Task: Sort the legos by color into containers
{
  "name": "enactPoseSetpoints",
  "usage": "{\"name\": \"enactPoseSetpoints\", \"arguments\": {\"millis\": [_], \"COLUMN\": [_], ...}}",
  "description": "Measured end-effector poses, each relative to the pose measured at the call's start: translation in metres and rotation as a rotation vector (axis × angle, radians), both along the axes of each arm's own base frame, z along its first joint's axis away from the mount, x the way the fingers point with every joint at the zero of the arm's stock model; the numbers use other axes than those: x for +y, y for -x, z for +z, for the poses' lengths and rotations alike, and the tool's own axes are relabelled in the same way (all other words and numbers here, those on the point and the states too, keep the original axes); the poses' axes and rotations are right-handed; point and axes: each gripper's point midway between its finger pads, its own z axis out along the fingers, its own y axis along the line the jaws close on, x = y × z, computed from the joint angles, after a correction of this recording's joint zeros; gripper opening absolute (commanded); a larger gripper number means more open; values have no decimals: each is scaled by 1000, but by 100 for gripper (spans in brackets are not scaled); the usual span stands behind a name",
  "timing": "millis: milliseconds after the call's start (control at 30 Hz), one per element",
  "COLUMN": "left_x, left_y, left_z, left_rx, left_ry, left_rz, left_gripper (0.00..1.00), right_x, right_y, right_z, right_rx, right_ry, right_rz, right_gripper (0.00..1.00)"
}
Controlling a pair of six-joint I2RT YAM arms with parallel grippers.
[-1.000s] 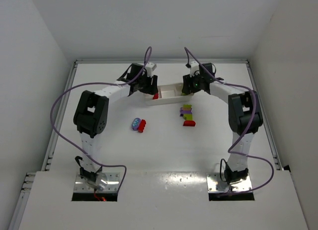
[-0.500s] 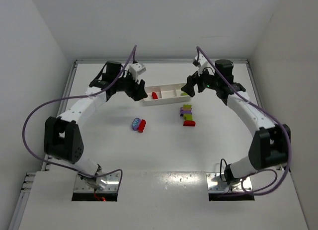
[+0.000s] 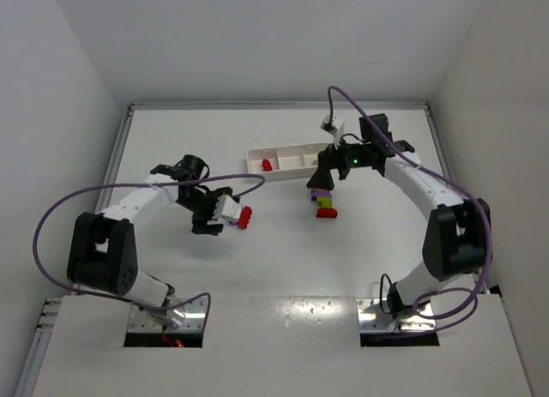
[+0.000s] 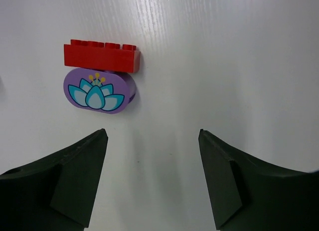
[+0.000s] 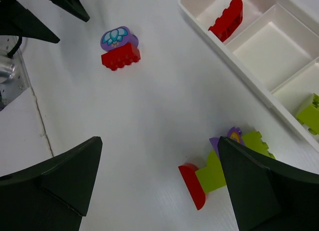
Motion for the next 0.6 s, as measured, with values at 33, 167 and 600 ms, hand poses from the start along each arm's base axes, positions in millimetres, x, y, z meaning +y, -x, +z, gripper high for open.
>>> {"name": "enactPoseSetpoints", "arguments": {"millis": [33,167,600], "left_x": [0,-2,-21], "left_y": [-4,-14,-67], "left_z": [-1,-15,-34], "left_rx": [-26,-49,-91], "left_ry": [6,36,91], "left_rz": [-35,-117,-199], "left_gripper": [86,89,93], "right_x": [0,-1,-4], "right_y": [0,1,-3], "right_z": [0,-1,-11], "right_rx": [2,11,27], "right_ry": [0,4,32], "right_rz": [0,-8,-29], "right_gripper": [100,100,100]}}
